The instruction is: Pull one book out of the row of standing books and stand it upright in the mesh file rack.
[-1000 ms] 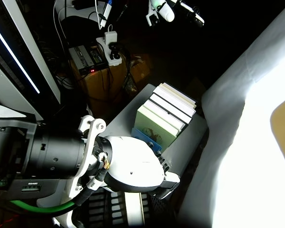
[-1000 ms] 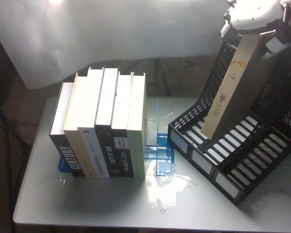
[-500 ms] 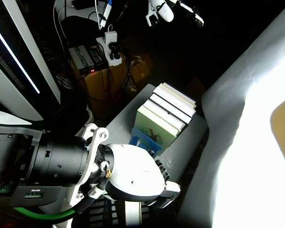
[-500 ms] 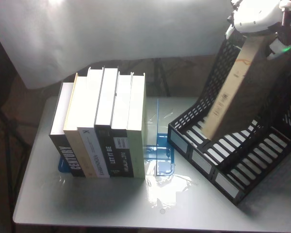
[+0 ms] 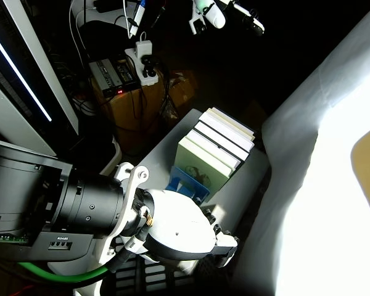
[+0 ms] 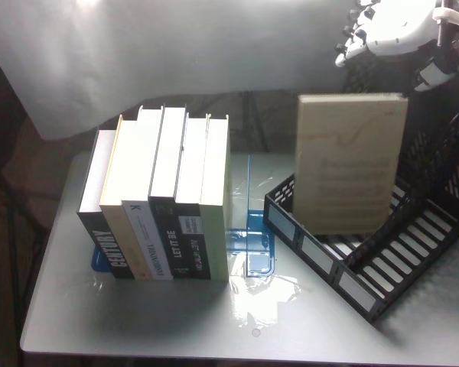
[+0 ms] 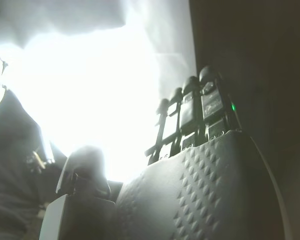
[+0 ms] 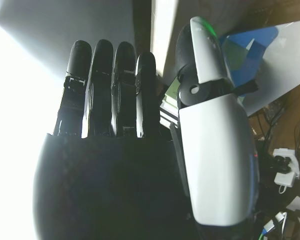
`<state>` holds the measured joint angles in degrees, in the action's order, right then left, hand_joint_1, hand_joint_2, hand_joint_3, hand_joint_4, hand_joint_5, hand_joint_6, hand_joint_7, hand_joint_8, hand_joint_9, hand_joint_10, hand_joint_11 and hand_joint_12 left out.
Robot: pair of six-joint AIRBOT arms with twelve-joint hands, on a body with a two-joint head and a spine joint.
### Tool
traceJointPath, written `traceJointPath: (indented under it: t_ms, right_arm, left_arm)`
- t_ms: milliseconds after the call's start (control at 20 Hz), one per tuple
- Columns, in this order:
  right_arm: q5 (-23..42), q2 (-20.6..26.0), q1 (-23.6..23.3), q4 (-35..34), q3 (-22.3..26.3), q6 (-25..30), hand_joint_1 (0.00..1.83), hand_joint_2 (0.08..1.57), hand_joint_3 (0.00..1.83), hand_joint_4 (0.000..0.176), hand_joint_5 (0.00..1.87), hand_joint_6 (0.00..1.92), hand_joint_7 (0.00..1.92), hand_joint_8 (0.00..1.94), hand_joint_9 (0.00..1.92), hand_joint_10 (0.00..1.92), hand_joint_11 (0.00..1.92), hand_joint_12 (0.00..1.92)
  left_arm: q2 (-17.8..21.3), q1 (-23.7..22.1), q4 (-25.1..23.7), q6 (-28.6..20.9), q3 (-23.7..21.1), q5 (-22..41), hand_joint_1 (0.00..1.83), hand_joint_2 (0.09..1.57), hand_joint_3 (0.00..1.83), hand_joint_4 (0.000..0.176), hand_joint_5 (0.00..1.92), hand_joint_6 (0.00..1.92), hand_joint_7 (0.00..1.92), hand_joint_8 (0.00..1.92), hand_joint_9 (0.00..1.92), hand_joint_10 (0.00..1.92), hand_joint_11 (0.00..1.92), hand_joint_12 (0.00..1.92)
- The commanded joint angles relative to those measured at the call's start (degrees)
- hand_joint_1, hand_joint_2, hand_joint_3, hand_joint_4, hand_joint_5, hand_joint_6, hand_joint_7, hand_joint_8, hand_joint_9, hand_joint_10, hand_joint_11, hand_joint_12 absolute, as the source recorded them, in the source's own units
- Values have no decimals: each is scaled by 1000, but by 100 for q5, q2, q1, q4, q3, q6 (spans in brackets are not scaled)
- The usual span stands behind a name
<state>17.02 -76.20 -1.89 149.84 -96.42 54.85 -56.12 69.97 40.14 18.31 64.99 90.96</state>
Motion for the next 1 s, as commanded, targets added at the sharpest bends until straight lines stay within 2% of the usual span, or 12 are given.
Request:
traceJointPath:
  t_ms: [0,50,100,150,500,600,650,700,750,800,900,950]
  right_arm:
    - [-507,90,-42,50,30,-25,1085,1022,0,0,77,12,101,8,52,182,0,1142]
    - [-530,107,-42,50,64,-25,1085,1022,0,0,77,12,101,8,52,182,0,1142]
    - [-561,136,-42,49,139,-21,1034,1032,0,0,15,2,19,1,10,60,0,941]
    - [-577,182,-42,49,201,-4,864,1110,5,9,0,0,0,0,0,1,0,83]
    - [-721,646,-44,-303,922,10,718,1187,29,0,0,0,0,0,0,0,2,1]
    - [-521,833,-44,-2082,1097,-1151,439,1274,48,0,0,0,0,0,0,0,0,0]
    - [-322,874,-44,-2566,1096,-1225,363,1278,41,18,0,0,0,0,0,0,0,0]
    - [-48,910,34,-4344,1025,-2212,313,1281,37,44,0,0,0,0,0,0,9,4]
    - [217,906,167,-5292,942,-2667,306,1295,38,75,0,0,0,0,0,0,12,7]
    - [556,901,289,-6173,860,-3085,309,1284,27,137,0,0,0,0,0,0,2,1]
    - [1074,952,572,-7404,815,-3399,184,1276,17,96,0,0,0,0,12,5,17,9]
    - [1293,992,700,-7922,834,-3546,184,1276,17,96,0,0,0,0,12,5,17,9]
  left_arm:
    - [13,-5,116,-18,43,756,0,1395,0,0,0,0,0,0,0,0,0,0]
    - [13,-5,116,-18,42,755,0,1395,0,0,0,0,0,0,0,0,0,0]
    - [13,-5,116,-18,39,756,0,1397,0,0,0,0,0,0,0,0,0,0]
    - [13,-5,116,-18,38,754,0,1400,0,0,0,0,0,0,0,0,0,0]
    - [13,-9,106,-18,18,733,0,1394,0,0,1,0,0,0,0,0,0,0]
    - [12,-23,87,-18,14,711,0,1400,0,0,0,0,0,0,0,0,0,0]
    - [12,-25,86,-18,11,710,0,1402,0,0,0,0,0,0,0,0,0,0]
    - [12,-28,86,-18,6,707,0,1406,0,0,0,0,0,0,0,0,0,0]
    - [12,-29,86,-18,3,701,0,1405,0,0,0,0,0,0,0,0,0,0]
    - [12,-29,80,-18,3,690,3,1416,4,0,0,0,0,0,0,0,0,0]
    - [16,-47,26,-18,6,649,36,1433,7,0,0,0,0,0,0,0,0,0]
    - [19,-70,-16,-18,6,626,36,1433,7,0,0,0,0,0,0,0,0,0]
